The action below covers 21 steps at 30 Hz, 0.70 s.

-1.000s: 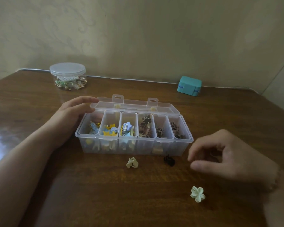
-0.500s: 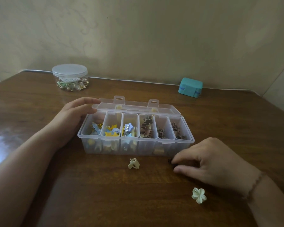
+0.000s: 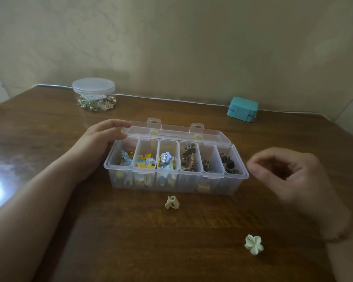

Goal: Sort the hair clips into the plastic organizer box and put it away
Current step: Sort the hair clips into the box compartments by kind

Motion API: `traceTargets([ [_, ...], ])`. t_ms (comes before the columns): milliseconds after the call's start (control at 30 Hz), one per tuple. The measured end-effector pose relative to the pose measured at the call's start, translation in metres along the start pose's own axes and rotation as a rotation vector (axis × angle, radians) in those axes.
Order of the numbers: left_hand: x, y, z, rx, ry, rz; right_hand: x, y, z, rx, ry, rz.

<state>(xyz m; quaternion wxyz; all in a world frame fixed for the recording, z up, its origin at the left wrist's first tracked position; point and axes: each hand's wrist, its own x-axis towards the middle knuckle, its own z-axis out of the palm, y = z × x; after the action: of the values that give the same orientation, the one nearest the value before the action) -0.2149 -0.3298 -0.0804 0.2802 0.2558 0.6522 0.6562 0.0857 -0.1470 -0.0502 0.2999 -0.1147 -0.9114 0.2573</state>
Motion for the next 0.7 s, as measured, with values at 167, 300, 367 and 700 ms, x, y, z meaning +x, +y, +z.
traceTargets([
  [167, 0.001, 0.000, -0.001, 0.014, -0.006, 0.002, -0.004, -0.005, -0.022, 0.079, -0.719, 0.241],
  [300, 0.001, -0.001, -0.002, 0.008, -0.011, 0.002, -0.002, -0.007, -0.009, -0.040, -0.926, 0.248],
  [367, 0.002, -0.001, -0.002, -0.001, -0.013, 0.005, -0.003, -0.008, -0.009, -0.049, -0.914, 0.190],
  [700, 0.004, -0.003, -0.004, 0.048, -0.007, 0.016, 0.038, -0.023, 0.002, -0.097, -0.113, -0.150],
])
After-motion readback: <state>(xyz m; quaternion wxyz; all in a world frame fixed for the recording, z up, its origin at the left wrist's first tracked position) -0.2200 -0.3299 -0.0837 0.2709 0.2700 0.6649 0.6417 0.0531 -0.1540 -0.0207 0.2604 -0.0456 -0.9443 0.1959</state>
